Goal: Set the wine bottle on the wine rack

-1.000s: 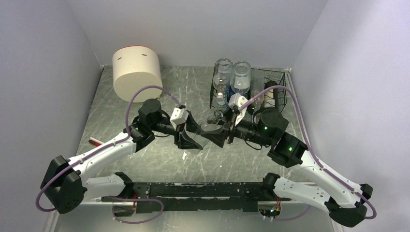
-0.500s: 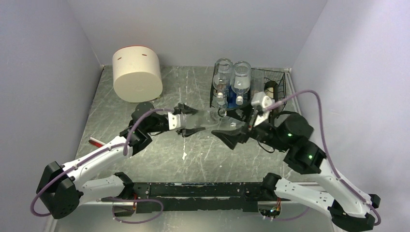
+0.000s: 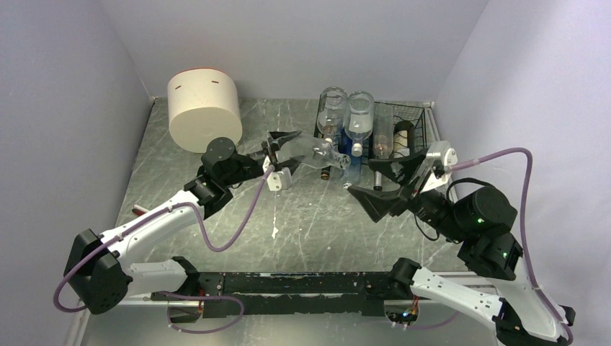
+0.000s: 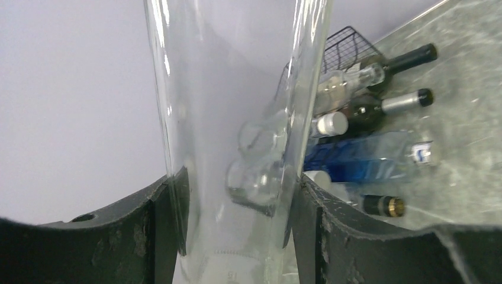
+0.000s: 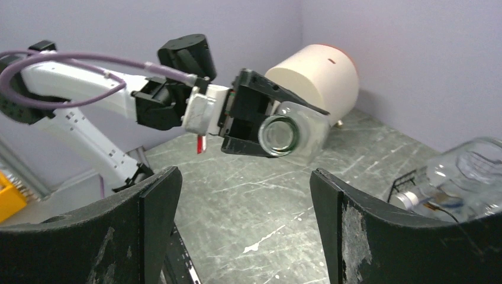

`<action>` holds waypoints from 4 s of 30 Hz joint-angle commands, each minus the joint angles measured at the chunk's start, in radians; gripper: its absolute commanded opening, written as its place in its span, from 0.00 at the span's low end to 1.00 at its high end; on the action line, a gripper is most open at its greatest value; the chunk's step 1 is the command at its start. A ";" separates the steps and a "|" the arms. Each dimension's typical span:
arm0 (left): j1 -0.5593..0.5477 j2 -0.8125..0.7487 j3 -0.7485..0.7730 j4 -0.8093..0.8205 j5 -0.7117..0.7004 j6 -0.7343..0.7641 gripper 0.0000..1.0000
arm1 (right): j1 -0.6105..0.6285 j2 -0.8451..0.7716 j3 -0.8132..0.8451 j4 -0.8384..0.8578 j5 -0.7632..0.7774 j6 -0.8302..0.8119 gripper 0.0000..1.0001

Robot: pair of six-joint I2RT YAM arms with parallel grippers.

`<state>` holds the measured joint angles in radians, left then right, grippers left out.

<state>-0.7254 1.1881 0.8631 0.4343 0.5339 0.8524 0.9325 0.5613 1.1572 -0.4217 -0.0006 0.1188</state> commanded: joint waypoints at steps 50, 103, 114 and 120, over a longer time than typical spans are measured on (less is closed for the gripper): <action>-0.069 0.046 0.064 -0.051 0.043 0.618 0.81 | 0.003 0.444 0.073 -0.158 0.373 0.219 0.00; -0.047 -0.114 0.225 -0.744 -0.441 -1.241 0.99 | -1.141 0.726 -0.101 0.270 -0.084 0.198 0.00; -0.048 -0.200 0.135 -0.653 -0.295 -1.114 0.99 | -1.157 0.797 -0.149 0.474 -0.186 0.112 0.00; -0.047 -0.212 0.126 -0.632 -0.290 -1.104 0.99 | -1.160 0.844 -0.134 0.467 -0.166 0.104 0.00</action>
<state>-0.7746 0.9913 1.0012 -0.2520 0.2081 -0.2745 -0.2153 1.3861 0.9989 -0.0692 -0.1600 0.2478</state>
